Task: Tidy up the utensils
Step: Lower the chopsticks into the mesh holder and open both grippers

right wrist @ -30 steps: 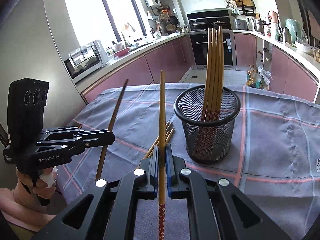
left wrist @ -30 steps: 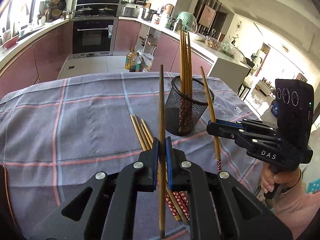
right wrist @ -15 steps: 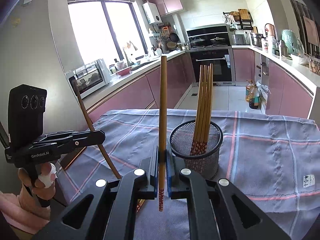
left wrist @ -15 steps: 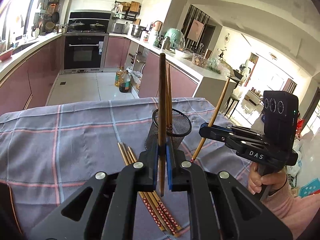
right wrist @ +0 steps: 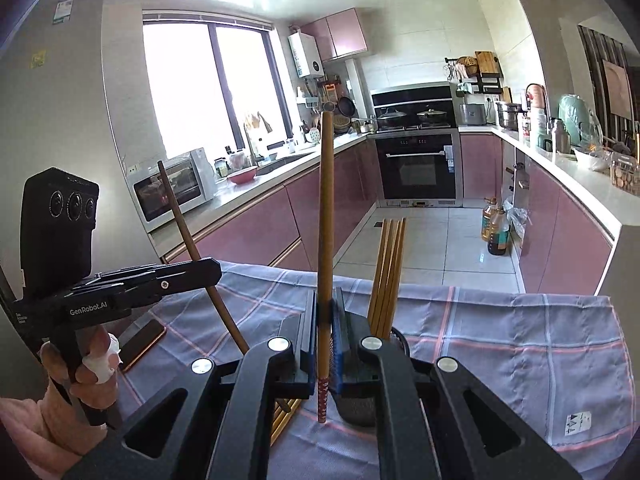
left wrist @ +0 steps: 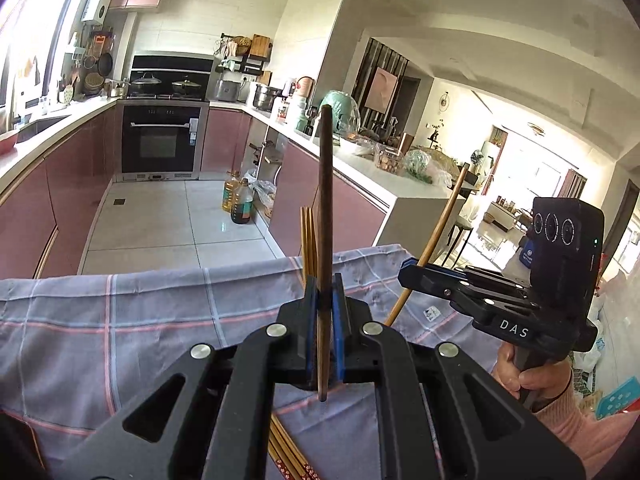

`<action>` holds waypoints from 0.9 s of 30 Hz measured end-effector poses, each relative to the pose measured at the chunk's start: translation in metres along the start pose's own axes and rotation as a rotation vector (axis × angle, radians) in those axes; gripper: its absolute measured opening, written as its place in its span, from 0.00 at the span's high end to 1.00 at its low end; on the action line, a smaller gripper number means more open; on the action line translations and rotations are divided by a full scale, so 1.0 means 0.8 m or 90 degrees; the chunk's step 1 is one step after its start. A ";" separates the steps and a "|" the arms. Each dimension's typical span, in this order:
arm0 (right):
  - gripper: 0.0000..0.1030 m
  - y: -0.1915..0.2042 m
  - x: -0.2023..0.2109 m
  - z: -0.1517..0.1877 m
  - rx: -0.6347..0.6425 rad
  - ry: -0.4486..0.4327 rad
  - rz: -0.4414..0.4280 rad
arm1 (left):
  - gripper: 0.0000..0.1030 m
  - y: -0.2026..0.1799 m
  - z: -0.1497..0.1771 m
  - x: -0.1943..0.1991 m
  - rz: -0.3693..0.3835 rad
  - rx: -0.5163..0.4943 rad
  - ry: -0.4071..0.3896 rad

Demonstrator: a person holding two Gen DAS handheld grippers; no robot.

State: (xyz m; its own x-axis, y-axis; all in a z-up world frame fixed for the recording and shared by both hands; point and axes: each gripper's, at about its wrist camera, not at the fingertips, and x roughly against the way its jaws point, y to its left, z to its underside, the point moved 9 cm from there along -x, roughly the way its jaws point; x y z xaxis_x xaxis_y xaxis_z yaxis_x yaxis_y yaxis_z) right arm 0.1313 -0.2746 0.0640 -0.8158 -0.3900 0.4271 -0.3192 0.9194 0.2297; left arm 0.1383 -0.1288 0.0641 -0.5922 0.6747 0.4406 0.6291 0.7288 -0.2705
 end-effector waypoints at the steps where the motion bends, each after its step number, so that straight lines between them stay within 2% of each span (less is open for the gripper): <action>1: 0.94 -0.001 0.001 -0.005 0.002 -0.004 0.003 | 0.93 -0.002 -0.007 0.000 0.000 -0.002 -0.007; 8: 0.94 -0.012 -0.004 -0.032 0.014 -0.024 0.023 | 0.93 -0.015 -0.050 -0.007 -0.003 -0.017 -0.036; 13: 0.94 -0.021 -0.022 -0.028 0.017 -0.009 0.038 | 0.93 -0.018 -0.054 -0.027 -0.019 -0.029 -0.026; 21: 0.94 -0.042 -0.059 0.004 0.003 0.062 0.052 | 0.93 -0.013 -0.007 -0.081 -0.041 -0.048 0.073; 27: 0.94 -0.056 -0.085 0.035 -0.019 0.136 0.051 | 0.93 -0.005 0.023 -0.112 -0.035 -0.058 0.134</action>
State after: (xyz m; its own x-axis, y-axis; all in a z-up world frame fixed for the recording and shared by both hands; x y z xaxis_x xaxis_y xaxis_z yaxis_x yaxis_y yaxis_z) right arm 0.1874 -0.2874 0.0001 -0.7159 -0.3205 0.6203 -0.2400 0.9472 0.2125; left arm 0.1793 -0.1902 0.0103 -0.5150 0.5875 0.6242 0.6467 0.7442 -0.1668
